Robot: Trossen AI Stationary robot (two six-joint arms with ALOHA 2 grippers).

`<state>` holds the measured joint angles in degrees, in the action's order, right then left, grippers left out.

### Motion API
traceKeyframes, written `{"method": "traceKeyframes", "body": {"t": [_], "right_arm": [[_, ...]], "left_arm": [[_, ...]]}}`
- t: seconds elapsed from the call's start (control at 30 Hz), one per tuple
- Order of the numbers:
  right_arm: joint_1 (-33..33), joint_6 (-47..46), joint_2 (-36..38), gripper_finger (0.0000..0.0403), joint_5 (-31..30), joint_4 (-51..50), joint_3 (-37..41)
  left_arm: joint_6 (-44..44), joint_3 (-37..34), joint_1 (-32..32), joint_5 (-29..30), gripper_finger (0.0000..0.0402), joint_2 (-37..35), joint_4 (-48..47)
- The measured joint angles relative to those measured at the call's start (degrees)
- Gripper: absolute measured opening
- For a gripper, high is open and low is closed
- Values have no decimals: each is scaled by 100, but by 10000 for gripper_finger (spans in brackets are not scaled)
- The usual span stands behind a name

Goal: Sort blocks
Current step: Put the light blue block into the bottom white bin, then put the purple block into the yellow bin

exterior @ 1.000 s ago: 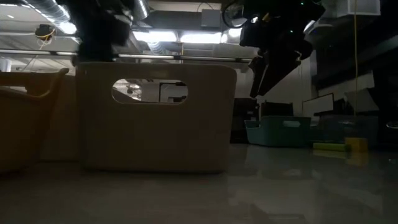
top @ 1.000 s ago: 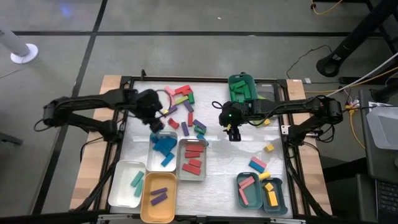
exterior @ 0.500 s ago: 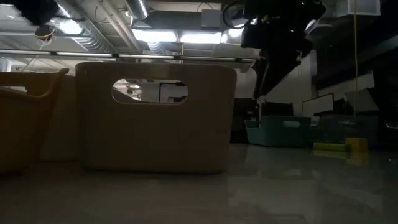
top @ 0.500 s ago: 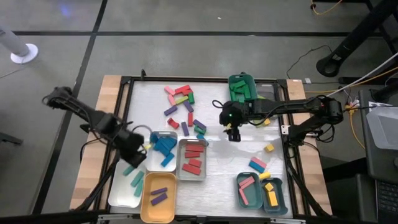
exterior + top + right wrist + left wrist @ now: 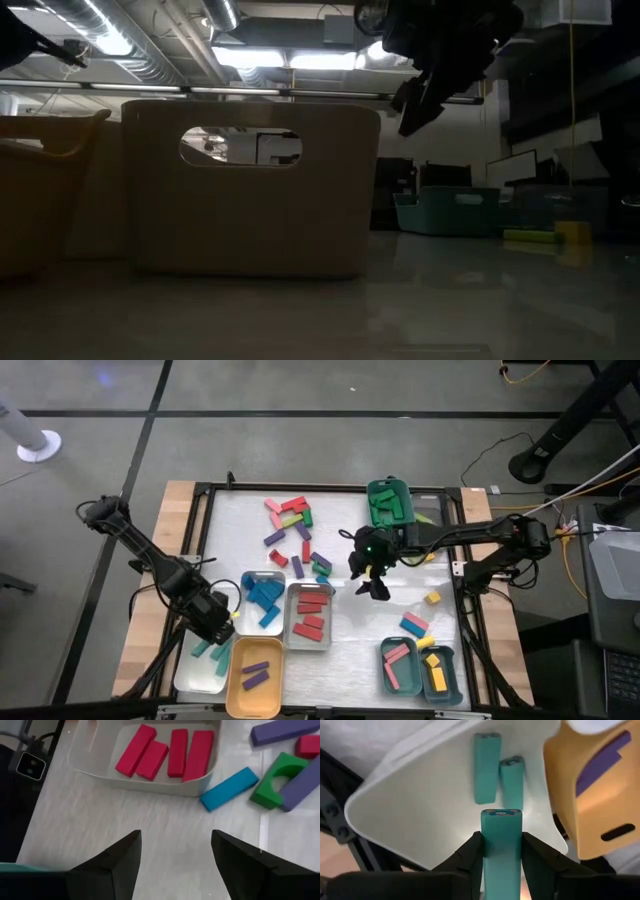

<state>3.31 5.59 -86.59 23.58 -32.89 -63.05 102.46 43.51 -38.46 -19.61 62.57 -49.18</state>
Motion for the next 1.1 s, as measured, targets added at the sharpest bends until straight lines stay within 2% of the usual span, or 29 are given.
{"method": "traceKeyframes", "body": {"t": [0.3,0.4,0.53,0.6,0.77,0.9,1.0,1.1], "right_arm": [[-102,40,56,238,-68,-86,0],[-61,86,174,238,-384,-259,0],[-65,92,504,238,-1147,-570,0],[-65,103,772,238,-1498,-711,4],[-65,242,1638,238,-2011,-792,54],[5,222,2558,238,-2431,-562,502],[116,-69,3295,238,-2575,26,1200],[210,-442,3931,238,-2560,725,2051]], "left_arm": [[-221,-55,4,414,131,4,127],[-79,-55,4,416,132,4,215],[-180,-55,7,527,133,-26,263],[-539,-52,9,1064,133,-91,486],[-1666,-41,211,2891,133,-421,1002],[-2231,-41,636,4030,133,-727,945],[-2562,-41,1143,4584,134,-923,919],[-3127,-41,1825,4705,134,-1033,971]]}}
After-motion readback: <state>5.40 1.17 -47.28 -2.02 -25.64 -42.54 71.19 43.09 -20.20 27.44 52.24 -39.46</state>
